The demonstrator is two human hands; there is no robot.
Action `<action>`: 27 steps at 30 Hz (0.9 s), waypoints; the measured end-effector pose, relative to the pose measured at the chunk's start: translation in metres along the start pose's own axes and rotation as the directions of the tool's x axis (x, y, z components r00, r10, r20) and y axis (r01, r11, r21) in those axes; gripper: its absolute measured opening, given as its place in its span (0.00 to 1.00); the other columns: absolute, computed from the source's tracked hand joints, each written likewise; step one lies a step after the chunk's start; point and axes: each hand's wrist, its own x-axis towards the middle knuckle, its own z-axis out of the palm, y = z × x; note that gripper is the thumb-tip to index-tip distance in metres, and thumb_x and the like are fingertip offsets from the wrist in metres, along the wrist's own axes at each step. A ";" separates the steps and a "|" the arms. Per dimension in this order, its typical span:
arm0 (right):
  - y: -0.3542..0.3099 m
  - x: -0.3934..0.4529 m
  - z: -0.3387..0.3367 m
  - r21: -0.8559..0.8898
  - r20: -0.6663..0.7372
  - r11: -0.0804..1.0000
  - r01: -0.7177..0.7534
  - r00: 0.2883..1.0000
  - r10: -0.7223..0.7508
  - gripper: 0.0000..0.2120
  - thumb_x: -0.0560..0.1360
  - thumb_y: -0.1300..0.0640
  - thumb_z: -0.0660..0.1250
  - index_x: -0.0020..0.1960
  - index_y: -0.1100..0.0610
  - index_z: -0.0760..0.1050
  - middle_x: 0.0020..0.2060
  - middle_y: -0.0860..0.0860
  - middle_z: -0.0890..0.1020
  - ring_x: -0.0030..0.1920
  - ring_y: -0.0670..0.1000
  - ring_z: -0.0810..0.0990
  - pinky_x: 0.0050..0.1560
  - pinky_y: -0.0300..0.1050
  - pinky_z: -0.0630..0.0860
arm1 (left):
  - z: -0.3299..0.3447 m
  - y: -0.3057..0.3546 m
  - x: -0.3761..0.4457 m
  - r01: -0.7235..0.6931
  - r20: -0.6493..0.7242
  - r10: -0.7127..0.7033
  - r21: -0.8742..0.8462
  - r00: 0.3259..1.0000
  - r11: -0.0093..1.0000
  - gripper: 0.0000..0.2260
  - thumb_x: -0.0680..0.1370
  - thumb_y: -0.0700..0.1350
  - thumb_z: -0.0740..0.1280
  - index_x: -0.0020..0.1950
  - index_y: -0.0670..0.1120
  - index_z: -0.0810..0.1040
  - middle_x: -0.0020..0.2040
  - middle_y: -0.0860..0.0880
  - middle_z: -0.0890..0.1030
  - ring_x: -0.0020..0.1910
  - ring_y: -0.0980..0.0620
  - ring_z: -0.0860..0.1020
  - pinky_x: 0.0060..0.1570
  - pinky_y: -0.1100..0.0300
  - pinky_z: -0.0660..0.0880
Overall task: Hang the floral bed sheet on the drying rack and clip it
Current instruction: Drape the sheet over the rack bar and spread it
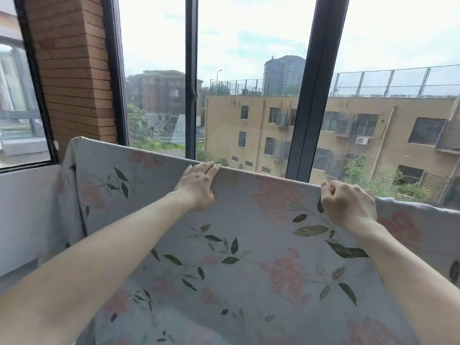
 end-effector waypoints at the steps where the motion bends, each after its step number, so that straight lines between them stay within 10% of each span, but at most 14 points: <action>1: -0.003 0.001 0.000 -0.004 0.005 1.000 -0.020 1.000 0.020 0.20 0.83 0.45 0.52 0.43 0.51 0.77 0.46 0.57 0.84 0.50 0.60 0.78 0.60 0.56 0.69 | 0.000 -0.018 -0.006 0.019 0.019 -0.019 0.014 1.000 1.000 0.35 0.79 0.47 0.62 0.84 0.53 0.52 0.84 0.50 0.53 0.83 0.48 0.50 0.82 0.48 0.45; 9: -0.137 -0.013 0.047 0.048 0.070 0.984 0.174 0.982 -0.177 0.21 0.80 0.49 0.62 0.71 0.51 0.74 0.66 0.54 0.77 0.68 0.60 0.72 0.76 0.59 0.58 | -0.007 -0.152 -0.066 0.122 0.052 -0.124 0.032 0.991 0.992 0.33 0.78 0.47 0.64 0.83 0.52 0.57 0.83 0.50 0.56 0.82 0.48 0.54 0.81 0.49 0.51; 27: -0.404 -0.002 0.159 0.412 -0.025 0.683 0.603 0.757 -0.653 0.22 0.77 0.52 0.69 0.71 0.48 0.73 0.70 0.47 0.73 0.73 0.54 0.67 0.80 0.56 0.55 | -0.012 -0.389 -0.073 0.529 0.023 -0.529 -0.024 0.849 0.848 0.28 0.77 0.45 0.66 0.77 0.50 0.68 0.77 0.49 0.66 0.74 0.44 0.67 0.73 0.48 0.66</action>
